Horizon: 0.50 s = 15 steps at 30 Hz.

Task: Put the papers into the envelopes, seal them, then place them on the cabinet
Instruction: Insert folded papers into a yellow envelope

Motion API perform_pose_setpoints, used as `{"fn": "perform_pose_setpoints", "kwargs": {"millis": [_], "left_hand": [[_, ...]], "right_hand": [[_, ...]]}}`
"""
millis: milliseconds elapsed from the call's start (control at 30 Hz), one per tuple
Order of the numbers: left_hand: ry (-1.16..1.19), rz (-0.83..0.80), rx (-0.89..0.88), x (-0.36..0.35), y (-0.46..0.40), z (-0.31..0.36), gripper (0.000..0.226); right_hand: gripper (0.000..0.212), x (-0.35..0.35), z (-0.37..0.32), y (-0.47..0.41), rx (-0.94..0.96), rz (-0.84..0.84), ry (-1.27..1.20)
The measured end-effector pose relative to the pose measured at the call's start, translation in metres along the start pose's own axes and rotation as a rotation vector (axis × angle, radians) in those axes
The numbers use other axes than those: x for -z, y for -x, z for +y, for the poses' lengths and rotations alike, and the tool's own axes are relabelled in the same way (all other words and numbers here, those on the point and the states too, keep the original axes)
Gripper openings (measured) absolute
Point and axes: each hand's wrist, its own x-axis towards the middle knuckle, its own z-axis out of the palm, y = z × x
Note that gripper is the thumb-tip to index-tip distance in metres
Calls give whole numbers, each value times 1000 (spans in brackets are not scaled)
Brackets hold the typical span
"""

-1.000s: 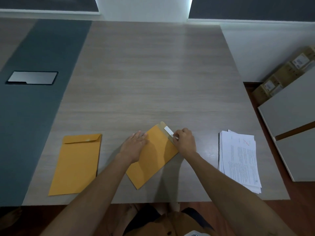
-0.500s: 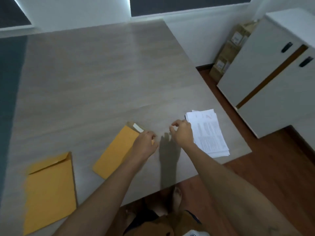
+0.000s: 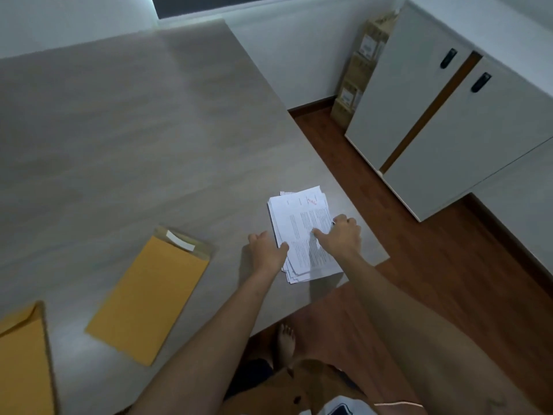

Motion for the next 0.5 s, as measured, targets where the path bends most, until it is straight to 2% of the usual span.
{"fn": "perform_pose_setpoints", "kwargs": {"millis": [233, 333, 500], "left_hand": [[68, 51, 67, -19, -6, 16, 45], [36, 97, 115, -19, -8, 18, 41], [121, 96, 151, -21, -14, 20, 34]], "right_hand": [[70, -7, 0, -12, 18, -57, -44], [72, -6, -1, -16, 6, -78, -46], [74, -5, -2, -19, -2, -96, -28]]}}
